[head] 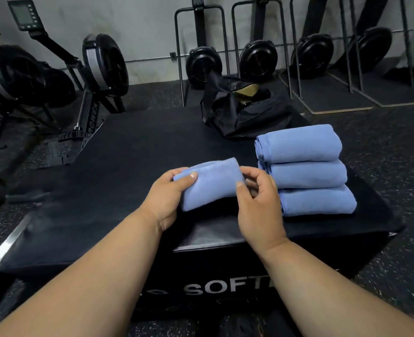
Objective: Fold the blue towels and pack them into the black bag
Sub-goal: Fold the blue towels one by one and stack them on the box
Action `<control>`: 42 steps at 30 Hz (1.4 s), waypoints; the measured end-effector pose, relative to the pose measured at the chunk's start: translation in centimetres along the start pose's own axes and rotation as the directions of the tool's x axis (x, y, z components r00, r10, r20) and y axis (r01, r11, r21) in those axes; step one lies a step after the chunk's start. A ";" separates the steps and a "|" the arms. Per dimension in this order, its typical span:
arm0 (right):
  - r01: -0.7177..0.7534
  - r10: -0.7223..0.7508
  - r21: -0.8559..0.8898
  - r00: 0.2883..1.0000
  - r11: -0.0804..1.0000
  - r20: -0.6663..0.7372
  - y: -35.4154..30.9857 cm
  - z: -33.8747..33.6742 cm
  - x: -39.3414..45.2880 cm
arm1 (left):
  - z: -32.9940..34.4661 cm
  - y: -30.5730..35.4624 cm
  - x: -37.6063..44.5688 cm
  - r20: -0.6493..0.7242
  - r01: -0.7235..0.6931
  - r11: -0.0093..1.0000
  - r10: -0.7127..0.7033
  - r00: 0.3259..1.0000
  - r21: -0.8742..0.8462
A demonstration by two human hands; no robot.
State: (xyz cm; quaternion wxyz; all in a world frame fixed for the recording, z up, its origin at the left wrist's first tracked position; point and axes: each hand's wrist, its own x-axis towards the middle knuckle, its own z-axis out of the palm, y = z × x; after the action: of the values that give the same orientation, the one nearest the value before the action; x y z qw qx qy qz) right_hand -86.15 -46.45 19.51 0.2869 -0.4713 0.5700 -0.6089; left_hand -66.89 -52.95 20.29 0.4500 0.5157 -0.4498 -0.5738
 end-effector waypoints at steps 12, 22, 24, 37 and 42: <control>-0.176 0.185 -0.082 0.975 0.981 0.122 3.0 -0.9 2.2 | 5.3 0.8 11.6 0.054 0.038 0.974 -0.051 0.997 0.222; -0.152 0.230 -0.303 0.943 0.941 0.241 4.3 -0.3 2.6 | 6.6 -0.4 14.5 0.014 -0.029 0.953 0.026 1.000 0.301; -0.140 0.227 -0.322 0.940 0.937 0.254 4.2 -0.1 2.5 | 6.3 -0.4 13.9 -0.055 -0.046 0.939 0.068 0.996 0.342; -0.032 0.205 -0.314 0.818 0.949 0.537 2.4 4.6 -1.8 | -8.0 -3.7 -2.0 -0.277 -0.017 0.910 0.143 0.950 0.414; 0.040 0.177 -0.305 0.740 0.952 0.649 0.3 9.0 -5.6 | -13.5 -4.2 -8.7 -0.344 0.029 0.974 0.052 0.937 0.225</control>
State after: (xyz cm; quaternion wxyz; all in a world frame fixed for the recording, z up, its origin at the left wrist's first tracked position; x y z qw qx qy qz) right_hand -75.89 -45.36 16.95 0.4199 -0.6744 0.5311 -0.2947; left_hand -53.13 -44.30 16.95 0.4640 0.6543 -0.4287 -0.4157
